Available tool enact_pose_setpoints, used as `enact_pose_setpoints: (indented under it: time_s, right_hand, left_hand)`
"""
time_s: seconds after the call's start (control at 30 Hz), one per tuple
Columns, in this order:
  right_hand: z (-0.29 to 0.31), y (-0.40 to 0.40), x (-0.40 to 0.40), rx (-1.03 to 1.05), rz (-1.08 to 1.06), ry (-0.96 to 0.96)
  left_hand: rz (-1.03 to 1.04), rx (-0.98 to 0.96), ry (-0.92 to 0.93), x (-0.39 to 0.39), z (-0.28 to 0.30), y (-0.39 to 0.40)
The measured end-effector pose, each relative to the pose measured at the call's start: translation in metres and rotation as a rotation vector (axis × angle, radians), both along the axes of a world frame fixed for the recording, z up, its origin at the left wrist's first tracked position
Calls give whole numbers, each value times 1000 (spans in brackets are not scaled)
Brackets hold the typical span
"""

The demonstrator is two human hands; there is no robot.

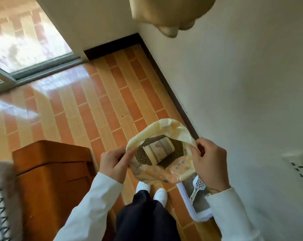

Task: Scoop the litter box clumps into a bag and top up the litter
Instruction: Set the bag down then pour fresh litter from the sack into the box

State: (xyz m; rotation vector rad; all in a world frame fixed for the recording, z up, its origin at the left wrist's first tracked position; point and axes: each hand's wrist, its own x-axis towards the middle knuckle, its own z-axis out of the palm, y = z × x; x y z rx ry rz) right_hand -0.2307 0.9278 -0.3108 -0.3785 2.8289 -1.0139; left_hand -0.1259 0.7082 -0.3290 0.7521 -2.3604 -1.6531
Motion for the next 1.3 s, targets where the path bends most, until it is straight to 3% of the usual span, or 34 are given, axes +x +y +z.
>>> enact_pose_setpoints:
  time_s: [0.23,0.4,0.87,1.1,1.3]
  right_hand:
    - [153,-12,30,-14,50,22]
    - [206,-23,43,-36,95,50]
    - [231,-106,9,-19,292,5]
    - [234,-213,-42,2,375,-3]
    - [234,-331,-92,-9,307,-16]
  left_hand:
    - [64,42,38,35,154,-13]
    - [176,101,42,55,204,-20]
    - [382,146,26,58,239,-82]
    - [425,79,30,20,236,-182]
    - [324,19,-8,-33,237,-307]
